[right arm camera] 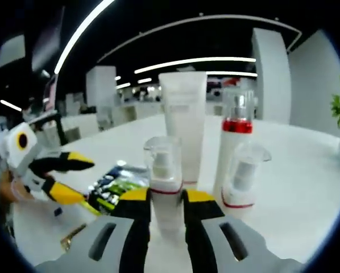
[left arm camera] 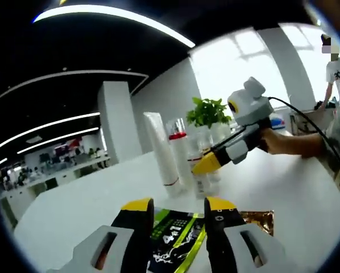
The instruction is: Arrange the skincare products in the storage area until every visible bottle or jar stands upright without overlapping.
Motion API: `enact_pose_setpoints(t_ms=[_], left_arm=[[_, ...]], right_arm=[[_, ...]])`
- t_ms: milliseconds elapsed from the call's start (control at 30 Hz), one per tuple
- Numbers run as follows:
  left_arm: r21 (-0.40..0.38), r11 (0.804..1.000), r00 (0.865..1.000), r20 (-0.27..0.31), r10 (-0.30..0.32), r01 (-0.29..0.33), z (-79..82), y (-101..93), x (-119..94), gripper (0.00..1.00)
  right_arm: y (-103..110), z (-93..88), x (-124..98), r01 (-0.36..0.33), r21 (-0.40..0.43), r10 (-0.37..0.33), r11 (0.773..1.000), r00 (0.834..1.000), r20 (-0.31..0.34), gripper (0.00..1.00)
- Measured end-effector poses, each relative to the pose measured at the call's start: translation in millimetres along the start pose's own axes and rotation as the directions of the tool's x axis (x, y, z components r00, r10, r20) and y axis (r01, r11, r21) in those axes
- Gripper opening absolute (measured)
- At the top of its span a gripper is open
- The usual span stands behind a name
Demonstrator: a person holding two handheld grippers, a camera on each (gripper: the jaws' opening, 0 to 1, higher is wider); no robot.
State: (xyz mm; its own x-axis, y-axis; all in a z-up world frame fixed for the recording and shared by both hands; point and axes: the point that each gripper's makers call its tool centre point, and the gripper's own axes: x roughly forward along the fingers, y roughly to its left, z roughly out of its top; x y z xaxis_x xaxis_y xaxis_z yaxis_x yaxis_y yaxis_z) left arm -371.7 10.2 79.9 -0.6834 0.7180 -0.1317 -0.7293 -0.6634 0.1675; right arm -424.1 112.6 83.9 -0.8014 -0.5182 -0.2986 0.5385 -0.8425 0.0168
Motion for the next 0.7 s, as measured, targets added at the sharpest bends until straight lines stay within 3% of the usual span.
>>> enact_pose_setpoints(t_ms=[333, 500, 700], left_arm=[[-0.016, 1.000, 1.000, 0.002, -0.015, 0.015, 0.0, -3.1, 0.4, 0.37], [-0.017, 1.000, 1.000, 0.001, -0.013, 0.013, -0.4, -2.9, 0.5, 0.37], [-0.035, 0.999, 1.000, 0.006, -0.014, 0.014, 0.2, -2.0, -0.2, 0.37]], right_arm=[[4.9, -1.6, -2.5, -0.012, -0.023, 0.012, 1.000, 0.999, -0.038, 0.21], [7.7, -3.0, -0.9, -0.035, -0.032, 0.034, 0.999, 0.998, -0.046, 0.34], [7.2, 0.0, -2.3, -0.042, -0.030, 0.041, 0.999, 0.998, -0.043, 0.41]])
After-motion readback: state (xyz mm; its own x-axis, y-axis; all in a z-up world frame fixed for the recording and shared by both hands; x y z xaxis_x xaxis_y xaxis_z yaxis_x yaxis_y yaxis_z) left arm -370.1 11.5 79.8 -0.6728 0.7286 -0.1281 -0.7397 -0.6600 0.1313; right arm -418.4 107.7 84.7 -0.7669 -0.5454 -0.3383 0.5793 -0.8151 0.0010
